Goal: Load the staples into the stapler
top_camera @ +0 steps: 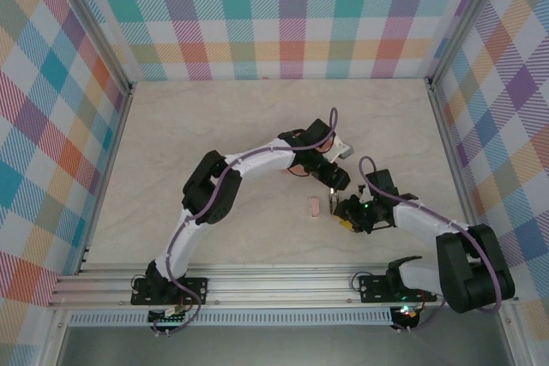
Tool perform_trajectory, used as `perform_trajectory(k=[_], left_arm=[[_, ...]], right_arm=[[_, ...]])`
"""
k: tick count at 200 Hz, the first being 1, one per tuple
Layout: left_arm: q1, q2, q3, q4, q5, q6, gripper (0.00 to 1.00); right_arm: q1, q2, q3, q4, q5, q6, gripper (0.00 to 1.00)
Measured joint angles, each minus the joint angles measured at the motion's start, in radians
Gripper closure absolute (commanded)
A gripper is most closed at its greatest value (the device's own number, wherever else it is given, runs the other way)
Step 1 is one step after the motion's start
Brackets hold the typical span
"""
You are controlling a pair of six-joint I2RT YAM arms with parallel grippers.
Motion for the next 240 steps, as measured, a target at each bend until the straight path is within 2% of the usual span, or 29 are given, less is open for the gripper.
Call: perform_trajectory(k=[78,188,240], left_arm=[[-0.013,-0.098,-0.083,0.022,0.017,0.024,0.45],[-0.048,-0.105,-0.148,0.035,0.07,0.032,0.47],[-0.049,-0.122,-0.169,0.034,0.07,0.041,0.48]], right_arm=[[0.0,0.026,0.015,-0.018,0.004,0.0,0.67],[-0.001,0.03,0.02,-0.027,0.011,-0.001,0.69],[-0.001,0.014,0.019,-0.03,0.011,-0.005,0.62]])
